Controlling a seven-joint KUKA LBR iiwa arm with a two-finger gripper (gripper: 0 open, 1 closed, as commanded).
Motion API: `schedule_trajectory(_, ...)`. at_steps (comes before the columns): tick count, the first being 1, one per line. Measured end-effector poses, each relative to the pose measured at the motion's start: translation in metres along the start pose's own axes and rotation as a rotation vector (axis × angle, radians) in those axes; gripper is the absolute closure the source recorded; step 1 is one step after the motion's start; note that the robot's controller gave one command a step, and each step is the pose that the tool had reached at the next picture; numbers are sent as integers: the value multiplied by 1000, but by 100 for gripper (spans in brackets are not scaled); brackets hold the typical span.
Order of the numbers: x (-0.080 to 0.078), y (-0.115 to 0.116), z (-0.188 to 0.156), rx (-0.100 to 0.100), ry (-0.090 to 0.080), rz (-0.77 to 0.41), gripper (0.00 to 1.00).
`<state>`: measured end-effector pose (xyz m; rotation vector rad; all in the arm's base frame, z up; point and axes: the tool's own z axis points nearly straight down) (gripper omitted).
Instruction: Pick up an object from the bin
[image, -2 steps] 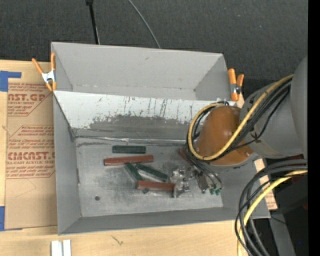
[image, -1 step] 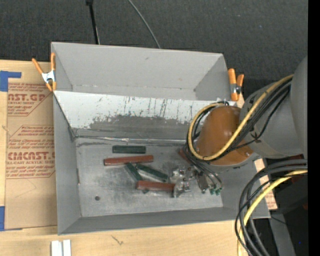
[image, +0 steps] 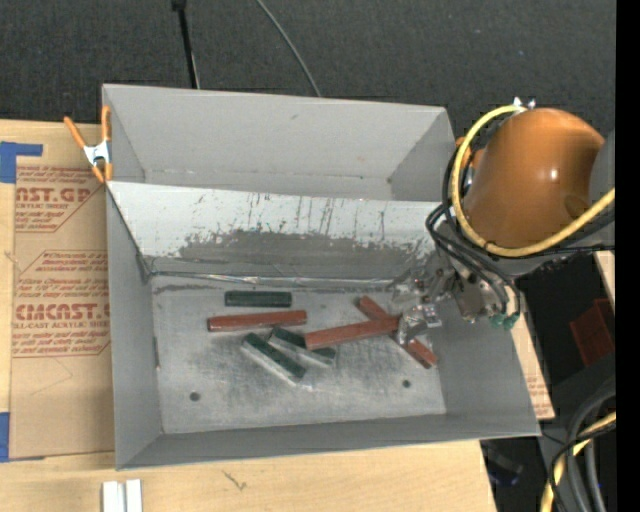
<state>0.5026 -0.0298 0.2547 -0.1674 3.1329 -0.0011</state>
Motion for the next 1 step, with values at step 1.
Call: schedule_trajectory(1, 1, 0, 1, 0, 2, 0, 100)
